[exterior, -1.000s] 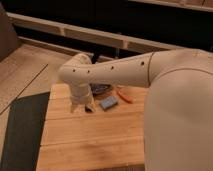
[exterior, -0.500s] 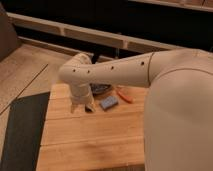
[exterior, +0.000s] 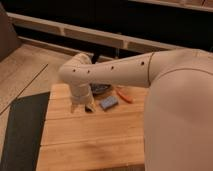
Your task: Pick up the ceramic bowl
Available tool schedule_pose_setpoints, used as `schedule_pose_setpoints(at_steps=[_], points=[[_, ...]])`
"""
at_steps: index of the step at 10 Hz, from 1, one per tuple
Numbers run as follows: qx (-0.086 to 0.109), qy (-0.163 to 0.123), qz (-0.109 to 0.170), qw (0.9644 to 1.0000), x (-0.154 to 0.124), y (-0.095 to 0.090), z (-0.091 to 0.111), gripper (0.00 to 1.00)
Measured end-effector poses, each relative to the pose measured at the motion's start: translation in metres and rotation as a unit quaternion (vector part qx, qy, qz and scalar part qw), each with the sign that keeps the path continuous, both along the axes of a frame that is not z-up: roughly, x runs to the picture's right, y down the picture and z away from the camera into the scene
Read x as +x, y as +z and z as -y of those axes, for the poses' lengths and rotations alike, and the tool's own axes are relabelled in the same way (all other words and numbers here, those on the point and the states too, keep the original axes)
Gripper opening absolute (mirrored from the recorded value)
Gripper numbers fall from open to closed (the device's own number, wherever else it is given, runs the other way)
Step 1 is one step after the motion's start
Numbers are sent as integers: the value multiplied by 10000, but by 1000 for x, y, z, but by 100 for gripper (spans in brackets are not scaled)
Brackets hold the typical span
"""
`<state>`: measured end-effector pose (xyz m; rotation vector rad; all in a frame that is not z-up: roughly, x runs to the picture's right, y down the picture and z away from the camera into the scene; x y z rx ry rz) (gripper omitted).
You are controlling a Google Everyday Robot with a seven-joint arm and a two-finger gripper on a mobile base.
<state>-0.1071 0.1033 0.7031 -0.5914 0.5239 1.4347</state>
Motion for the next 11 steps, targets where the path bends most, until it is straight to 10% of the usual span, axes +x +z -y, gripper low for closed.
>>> schedule_pose_setpoints(at_steps=[7, 11], points=[[36, 18, -12, 10000, 0, 0, 3, 65], [1114, 128, 75, 9937, 3, 27, 95, 65]])
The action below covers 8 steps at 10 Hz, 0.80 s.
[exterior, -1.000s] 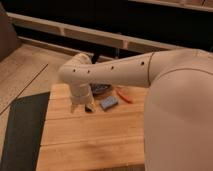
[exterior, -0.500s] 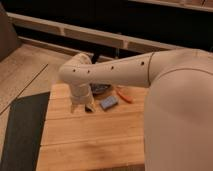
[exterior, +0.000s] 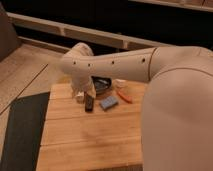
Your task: Pick up the ceramic bowl
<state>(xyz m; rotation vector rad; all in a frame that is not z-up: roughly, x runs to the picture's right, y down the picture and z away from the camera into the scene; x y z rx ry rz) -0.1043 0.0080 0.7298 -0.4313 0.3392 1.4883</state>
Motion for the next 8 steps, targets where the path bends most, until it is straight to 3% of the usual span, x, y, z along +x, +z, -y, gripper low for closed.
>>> schedule_pose_setpoints(at_steps=[4, 8], points=[[401, 431, 227, 9980, 32, 31, 58, 65], [387, 406, 259, 9981, 27, 31, 57, 65]])
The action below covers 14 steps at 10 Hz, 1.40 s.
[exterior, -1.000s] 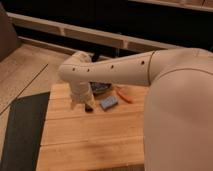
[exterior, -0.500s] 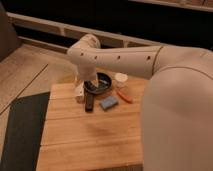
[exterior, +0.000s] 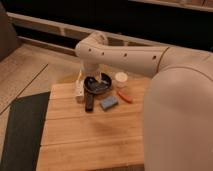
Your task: Pick up the ceramic bowl
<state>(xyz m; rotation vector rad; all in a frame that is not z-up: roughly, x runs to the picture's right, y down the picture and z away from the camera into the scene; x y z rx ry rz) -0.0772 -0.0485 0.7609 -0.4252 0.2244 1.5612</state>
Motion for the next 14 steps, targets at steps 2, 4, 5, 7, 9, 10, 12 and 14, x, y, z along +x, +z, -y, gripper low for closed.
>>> schedule_pose_setpoints(at_steps=[2, 4, 5, 7, 9, 10, 12, 14], points=[[185, -169, -409, 9988, 21, 20, 15, 65], [421, -452, -908, 9939, 43, 45, 36, 65], [450, -532, -1038, 9922, 47, 54, 39, 65], [349, -442, -1257, 9905, 53, 85, 36, 65], [64, 126, -1239, 9922, 49, 112, 22, 65], [-62, 459, -1245, 9911, 51, 121, 16, 65], [-332, 1146, -1424, 9826, 73, 136, 2, 65], [-381, 1267, -1465, 9803, 77, 138, -1, 65]])
